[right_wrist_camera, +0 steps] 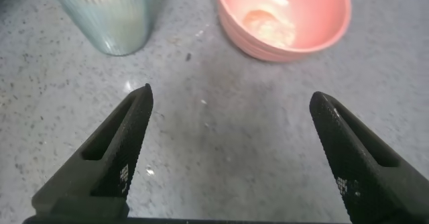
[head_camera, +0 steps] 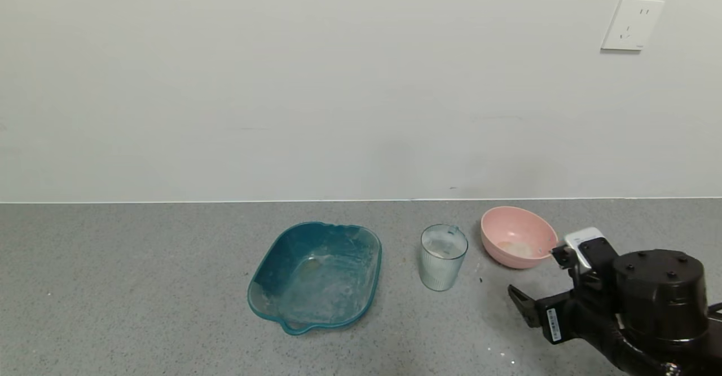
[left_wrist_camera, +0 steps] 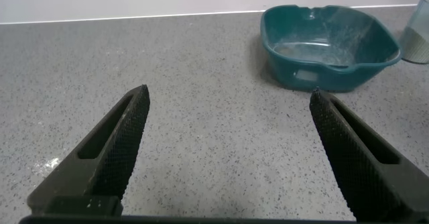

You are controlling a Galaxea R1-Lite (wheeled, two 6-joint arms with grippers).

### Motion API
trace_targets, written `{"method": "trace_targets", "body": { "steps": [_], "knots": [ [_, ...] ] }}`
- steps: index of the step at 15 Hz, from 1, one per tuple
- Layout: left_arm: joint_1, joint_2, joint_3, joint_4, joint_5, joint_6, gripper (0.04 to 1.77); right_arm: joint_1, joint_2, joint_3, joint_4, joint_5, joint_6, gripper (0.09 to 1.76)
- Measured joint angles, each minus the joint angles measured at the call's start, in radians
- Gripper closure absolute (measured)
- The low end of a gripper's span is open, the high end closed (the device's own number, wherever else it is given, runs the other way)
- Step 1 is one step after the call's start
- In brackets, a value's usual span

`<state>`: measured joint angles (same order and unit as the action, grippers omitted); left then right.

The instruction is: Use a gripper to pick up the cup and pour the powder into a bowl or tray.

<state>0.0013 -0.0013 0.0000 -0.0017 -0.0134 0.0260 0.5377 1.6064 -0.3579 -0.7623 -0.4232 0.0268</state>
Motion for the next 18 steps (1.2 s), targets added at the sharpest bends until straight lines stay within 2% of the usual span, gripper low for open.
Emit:
{"method": "trace_targets", "body": {
  "steps": [4,8,12,18],
  "knots": [
    [0.0,0.0,0.0,0.0,0.0,0.0,0.09,-0.014,-0.117,0.07,0.002,-0.08,0.001,0.15],
    [0.0,0.0,0.0,0.0,0.0,0.0,0.09,-0.027,-0.233,0.109,0.062,-0.093,0.001,0.15],
    [0.0,0.0,0.0,0.0,0.0,0.0,0.09,-0.112,-0.38,0.134,0.121,-0.092,-0.001,0.15],
    [0.0,0.0,0.0,0.0,0.0,0.0,0.09,-0.265,-0.659,0.232,0.193,-0.063,-0.009,0.15]
  ]
}}
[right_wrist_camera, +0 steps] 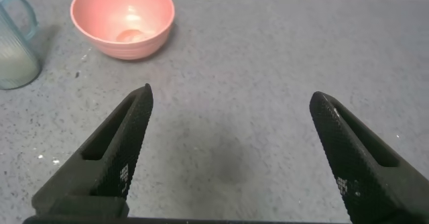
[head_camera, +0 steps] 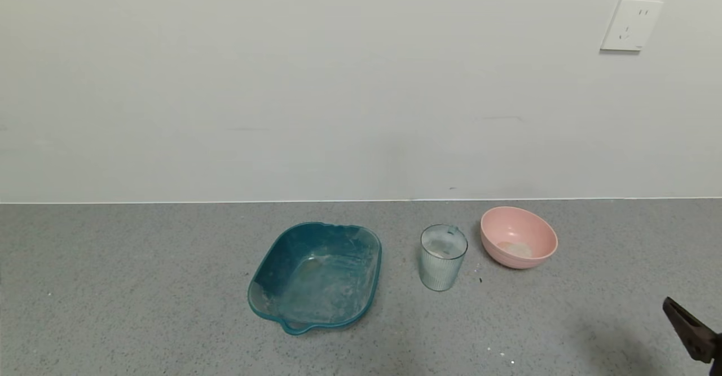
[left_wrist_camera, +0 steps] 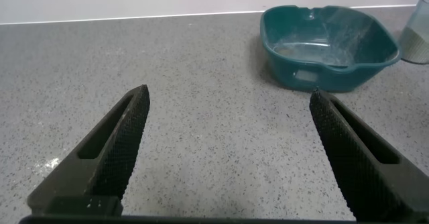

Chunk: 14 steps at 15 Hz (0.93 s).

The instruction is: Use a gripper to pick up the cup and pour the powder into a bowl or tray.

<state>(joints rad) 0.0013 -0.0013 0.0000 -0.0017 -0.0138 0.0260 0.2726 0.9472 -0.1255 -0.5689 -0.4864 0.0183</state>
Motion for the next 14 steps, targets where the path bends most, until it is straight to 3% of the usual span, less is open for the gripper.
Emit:
{"method": "trace_targets", "body": {
  "steps": [5,9,11,14],
  "knots": [
    [0.0,0.0,0.0,0.0,0.0,0.0,0.09,-0.131,-0.349,0.035,0.288,0.149,0.0,0.15],
    [0.0,0.0,0.0,0.0,0.0,0.0,0.09,-0.248,-0.65,0.004,0.57,0.425,-0.001,0.15],
    [0.0,0.0,0.0,0.0,0.0,0.0,0.09,-0.275,-0.755,-0.002,0.615,0.483,-0.009,0.15],
    [0.0,0.0,0.0,0.0,0.0,0.0,0.09,-0.284,-0.869,0.038,0.61,0.49,-0.079,0.15]
  ]
}}
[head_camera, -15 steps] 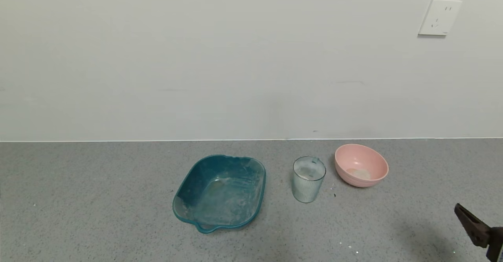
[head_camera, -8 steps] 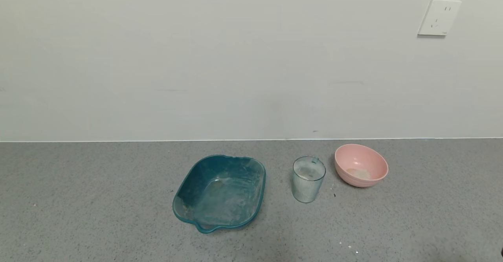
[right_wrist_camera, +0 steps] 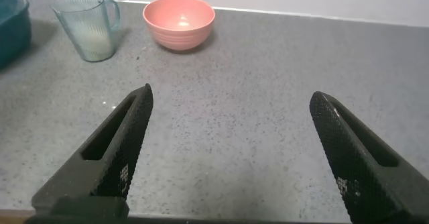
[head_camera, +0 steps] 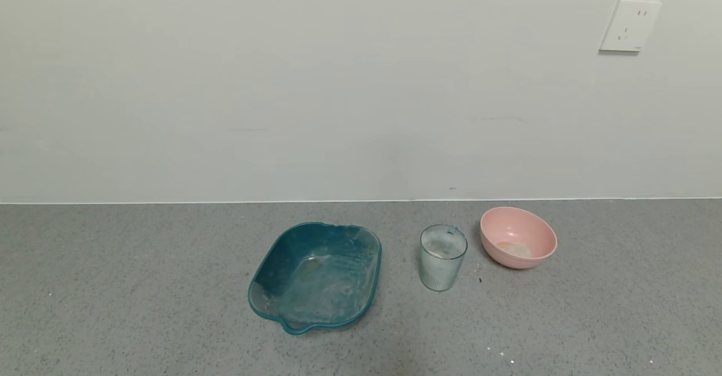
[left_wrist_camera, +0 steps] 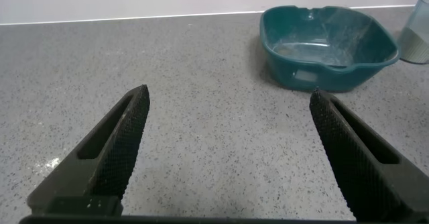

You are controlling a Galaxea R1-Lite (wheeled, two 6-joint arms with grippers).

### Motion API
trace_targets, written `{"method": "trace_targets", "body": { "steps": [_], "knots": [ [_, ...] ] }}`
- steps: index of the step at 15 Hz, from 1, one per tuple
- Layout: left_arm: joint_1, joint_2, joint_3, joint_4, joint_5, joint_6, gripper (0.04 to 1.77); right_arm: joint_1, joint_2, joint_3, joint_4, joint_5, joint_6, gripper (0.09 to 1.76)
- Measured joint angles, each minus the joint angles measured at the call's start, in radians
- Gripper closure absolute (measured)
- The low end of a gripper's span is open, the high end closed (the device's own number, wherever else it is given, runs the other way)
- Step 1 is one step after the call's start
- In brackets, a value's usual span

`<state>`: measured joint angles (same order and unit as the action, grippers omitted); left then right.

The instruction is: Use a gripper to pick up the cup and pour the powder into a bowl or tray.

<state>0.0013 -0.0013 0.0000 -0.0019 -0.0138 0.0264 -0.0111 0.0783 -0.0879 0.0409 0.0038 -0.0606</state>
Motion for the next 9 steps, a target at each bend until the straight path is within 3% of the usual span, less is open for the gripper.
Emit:
{"method": "trace_targets", "body": {
  "steps": [3,9],
  "knots": [
    [0.0,0.0,0.0,0.0,0.0,0.0,0.09,0.001,-0.058,0.074,-0.044,0.015,-0.016,0.15],
    [0.0,0.0,0.0,0.0,0.0,0.0,0.09,0.003,-0.077,0.087,-0.03,0.013,0.033,0.15]
  ]
}}
